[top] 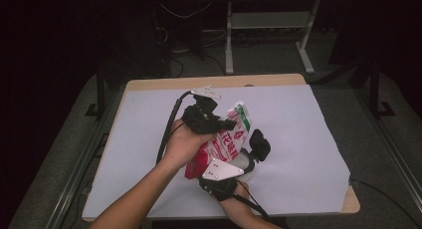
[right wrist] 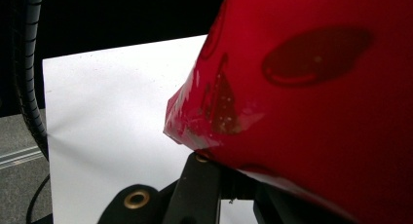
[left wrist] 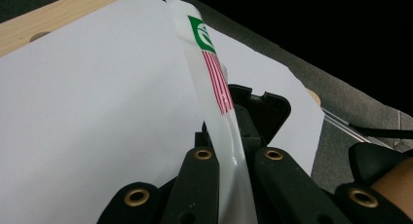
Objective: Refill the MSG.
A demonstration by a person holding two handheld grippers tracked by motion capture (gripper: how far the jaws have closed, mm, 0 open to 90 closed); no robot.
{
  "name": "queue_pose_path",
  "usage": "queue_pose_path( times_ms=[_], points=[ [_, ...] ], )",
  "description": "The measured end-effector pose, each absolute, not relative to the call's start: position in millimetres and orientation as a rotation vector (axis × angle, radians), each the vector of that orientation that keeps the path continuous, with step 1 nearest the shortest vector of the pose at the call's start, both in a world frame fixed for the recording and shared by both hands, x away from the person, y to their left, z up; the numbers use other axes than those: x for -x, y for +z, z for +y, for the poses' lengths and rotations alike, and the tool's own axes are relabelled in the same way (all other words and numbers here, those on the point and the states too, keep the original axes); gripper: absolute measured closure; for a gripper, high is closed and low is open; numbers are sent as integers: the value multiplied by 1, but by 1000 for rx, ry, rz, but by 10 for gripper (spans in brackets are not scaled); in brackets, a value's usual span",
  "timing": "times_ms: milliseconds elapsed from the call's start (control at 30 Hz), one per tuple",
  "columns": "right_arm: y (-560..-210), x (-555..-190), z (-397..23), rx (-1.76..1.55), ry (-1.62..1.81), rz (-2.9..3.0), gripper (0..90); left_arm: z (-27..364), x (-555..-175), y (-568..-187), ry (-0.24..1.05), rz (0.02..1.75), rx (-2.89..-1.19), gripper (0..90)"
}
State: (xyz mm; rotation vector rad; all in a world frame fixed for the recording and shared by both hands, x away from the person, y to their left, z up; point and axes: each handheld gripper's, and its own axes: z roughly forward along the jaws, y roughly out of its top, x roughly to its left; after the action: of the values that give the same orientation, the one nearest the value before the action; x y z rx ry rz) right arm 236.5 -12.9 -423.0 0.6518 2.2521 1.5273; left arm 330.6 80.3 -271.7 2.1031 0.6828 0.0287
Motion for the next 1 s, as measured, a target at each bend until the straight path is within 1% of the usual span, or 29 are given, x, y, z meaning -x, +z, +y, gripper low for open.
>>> queue_pose_path(
  times_ms=[1000],
  points=[
    [-423,-236,-13,-641,1530,2251,899,80,-332,-272,23,676,-2109,898]
  ],
)
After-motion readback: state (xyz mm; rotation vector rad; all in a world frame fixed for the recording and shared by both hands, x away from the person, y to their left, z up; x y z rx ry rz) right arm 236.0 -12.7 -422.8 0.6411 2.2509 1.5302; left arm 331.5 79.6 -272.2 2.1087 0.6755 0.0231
